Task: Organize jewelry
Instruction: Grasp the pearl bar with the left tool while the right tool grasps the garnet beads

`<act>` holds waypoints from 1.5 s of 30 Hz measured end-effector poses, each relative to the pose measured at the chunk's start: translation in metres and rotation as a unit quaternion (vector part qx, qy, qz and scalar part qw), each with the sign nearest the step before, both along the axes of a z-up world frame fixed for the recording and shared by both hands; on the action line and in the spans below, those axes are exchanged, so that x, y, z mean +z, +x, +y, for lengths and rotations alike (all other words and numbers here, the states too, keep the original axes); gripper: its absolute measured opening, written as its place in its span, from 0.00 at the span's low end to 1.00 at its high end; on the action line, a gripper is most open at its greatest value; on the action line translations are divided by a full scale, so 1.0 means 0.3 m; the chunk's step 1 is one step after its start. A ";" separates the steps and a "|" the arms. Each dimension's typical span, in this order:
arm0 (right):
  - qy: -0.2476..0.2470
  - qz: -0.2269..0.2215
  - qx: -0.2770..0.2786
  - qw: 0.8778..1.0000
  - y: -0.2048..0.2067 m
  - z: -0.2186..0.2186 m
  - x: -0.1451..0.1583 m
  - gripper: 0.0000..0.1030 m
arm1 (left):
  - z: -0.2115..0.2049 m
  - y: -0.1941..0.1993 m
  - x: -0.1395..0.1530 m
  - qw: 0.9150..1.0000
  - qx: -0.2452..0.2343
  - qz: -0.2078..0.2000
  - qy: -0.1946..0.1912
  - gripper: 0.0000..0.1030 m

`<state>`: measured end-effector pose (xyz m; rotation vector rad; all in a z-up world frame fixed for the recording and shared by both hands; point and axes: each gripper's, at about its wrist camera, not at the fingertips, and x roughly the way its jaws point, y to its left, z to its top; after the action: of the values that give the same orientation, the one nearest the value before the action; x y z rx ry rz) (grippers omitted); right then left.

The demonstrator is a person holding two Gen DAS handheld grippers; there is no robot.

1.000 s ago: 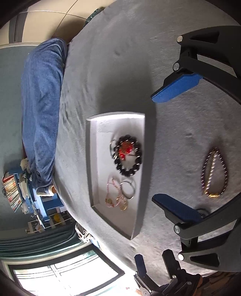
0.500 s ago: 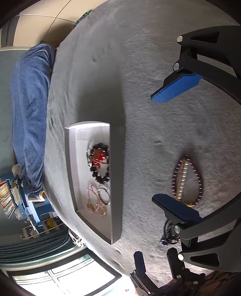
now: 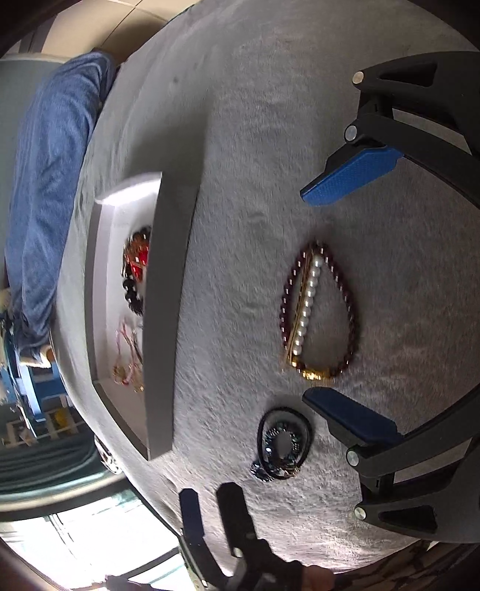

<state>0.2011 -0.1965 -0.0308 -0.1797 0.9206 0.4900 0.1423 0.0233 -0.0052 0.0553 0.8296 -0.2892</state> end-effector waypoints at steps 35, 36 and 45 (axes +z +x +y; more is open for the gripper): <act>0.045 0.013 -0.009 0.999 -0.014 -0.120 0.069 0.81 | -0.267 0.031 0.000 0.993 -0.112 -0.011 0.034 0.71; 0.047 0.010 -0.016 0.999 -0.010 -0.134 0.079 0.81 | -0.282 0.034 -0.004 0.992 -0.119 -0.009 0.035 0.70; 0.063 -0.006 -0.109 0.992 0.045 -0.270 0.117 0.81 | -0.441 0.046 -0.051 0.980 -0.192 0.007 0.053 0.48</act>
<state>0.2145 -0.2776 0.0043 0.0325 0.8829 0.3423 0.1561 -0.1091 -0.0205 0.3159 0.8461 -0.6080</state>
